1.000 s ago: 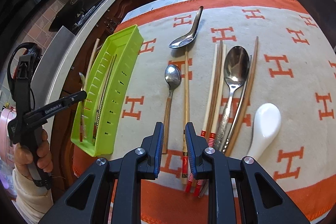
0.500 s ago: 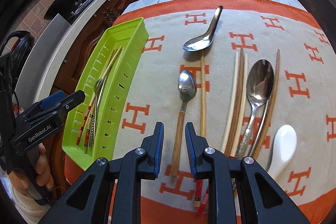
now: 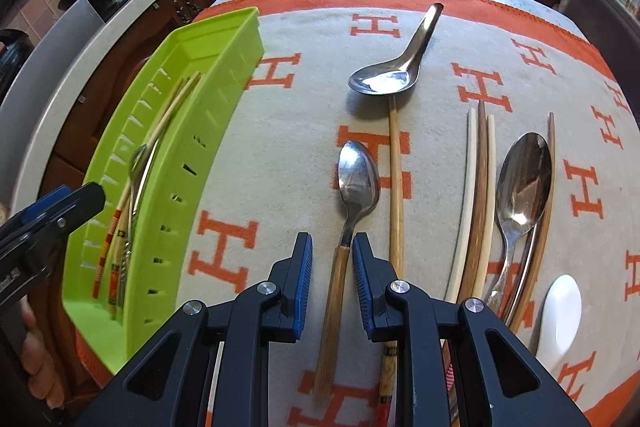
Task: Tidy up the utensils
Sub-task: 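Close the right tool on the wooden-handled silver spoon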
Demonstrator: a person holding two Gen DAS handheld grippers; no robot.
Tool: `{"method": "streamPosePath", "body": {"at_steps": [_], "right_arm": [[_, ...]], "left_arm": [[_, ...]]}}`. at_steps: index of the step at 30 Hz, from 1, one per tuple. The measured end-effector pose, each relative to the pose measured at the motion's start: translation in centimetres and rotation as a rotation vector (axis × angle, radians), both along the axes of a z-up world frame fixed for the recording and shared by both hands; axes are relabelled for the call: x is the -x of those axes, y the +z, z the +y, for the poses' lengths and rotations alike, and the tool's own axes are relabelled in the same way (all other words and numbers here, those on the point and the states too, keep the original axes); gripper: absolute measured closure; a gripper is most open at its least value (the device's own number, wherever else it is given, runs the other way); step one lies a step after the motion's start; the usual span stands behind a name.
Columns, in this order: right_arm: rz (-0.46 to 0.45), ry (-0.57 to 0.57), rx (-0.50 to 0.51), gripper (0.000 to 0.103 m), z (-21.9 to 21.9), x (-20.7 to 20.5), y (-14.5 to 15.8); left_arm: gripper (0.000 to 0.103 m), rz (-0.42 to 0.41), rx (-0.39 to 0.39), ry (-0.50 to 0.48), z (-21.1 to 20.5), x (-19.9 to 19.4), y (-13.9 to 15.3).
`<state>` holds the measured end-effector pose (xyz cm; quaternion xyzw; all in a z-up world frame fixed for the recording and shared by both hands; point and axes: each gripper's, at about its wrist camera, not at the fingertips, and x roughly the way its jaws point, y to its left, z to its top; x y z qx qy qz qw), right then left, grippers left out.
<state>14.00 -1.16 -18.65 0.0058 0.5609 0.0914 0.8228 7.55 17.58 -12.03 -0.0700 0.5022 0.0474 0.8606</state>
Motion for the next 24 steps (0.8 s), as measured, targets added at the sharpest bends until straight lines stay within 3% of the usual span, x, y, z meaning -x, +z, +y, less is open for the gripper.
{"method": "streamPosePath", "body": {"at_steps": [4, 8, 16, 24], "right_arm": [[-0.059, 0.0, 0.064, 0.082, 0.8, -0.4, -0.5], [-0.09, -0.023, 0.088, 0.097, 0.6, -0.3, -0.6], [-0.062, -0.067, -0.016, 0.098, -1.2, 0.6, 0.2], [-0.081, -0.048, -0.17, 0.098, -1.4, 2.6, 4.7]], "left_arm": [[0.023, 0.001, -0.001, 0.001, -0.2, 0.0, -0.1], [0.023, -0.004, -0.013, 0.007, -0.1, 0.1, -0.1], [0.023, -0.007, -0.025, 0.015, 0.2, 0.5, 0.3], [0.023, -0.009, -0.034, 0.02, 0.6, 1.2, 0.9]]}}
